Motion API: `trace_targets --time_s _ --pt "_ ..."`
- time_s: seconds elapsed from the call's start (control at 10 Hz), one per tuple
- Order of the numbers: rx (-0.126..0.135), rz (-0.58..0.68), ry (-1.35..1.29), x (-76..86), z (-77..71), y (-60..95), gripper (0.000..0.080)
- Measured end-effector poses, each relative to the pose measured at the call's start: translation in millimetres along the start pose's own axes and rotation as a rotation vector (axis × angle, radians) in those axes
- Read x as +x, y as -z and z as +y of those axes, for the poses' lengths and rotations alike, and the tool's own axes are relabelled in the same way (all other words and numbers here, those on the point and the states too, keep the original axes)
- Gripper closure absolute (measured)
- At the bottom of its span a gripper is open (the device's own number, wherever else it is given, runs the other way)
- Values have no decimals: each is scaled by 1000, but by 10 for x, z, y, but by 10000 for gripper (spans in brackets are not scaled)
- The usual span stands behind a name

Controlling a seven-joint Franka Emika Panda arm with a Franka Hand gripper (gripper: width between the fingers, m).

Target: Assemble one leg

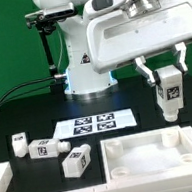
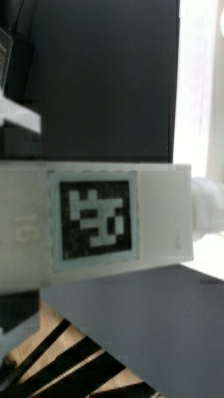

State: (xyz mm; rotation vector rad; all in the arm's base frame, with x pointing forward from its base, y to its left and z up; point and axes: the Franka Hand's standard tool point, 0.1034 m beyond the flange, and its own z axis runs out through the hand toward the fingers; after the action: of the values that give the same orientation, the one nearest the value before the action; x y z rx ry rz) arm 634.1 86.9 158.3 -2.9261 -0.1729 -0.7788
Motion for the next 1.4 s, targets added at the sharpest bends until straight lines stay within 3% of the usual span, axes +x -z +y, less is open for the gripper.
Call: trace_targets --time_s 0.2,0.7,1.4 --pt "-25 73 -10 -76 44 -219 512" --pt "-27 110 -34 -210 -24 -482 512" --pt "-20 131 -30 -212 -190 -561 512"
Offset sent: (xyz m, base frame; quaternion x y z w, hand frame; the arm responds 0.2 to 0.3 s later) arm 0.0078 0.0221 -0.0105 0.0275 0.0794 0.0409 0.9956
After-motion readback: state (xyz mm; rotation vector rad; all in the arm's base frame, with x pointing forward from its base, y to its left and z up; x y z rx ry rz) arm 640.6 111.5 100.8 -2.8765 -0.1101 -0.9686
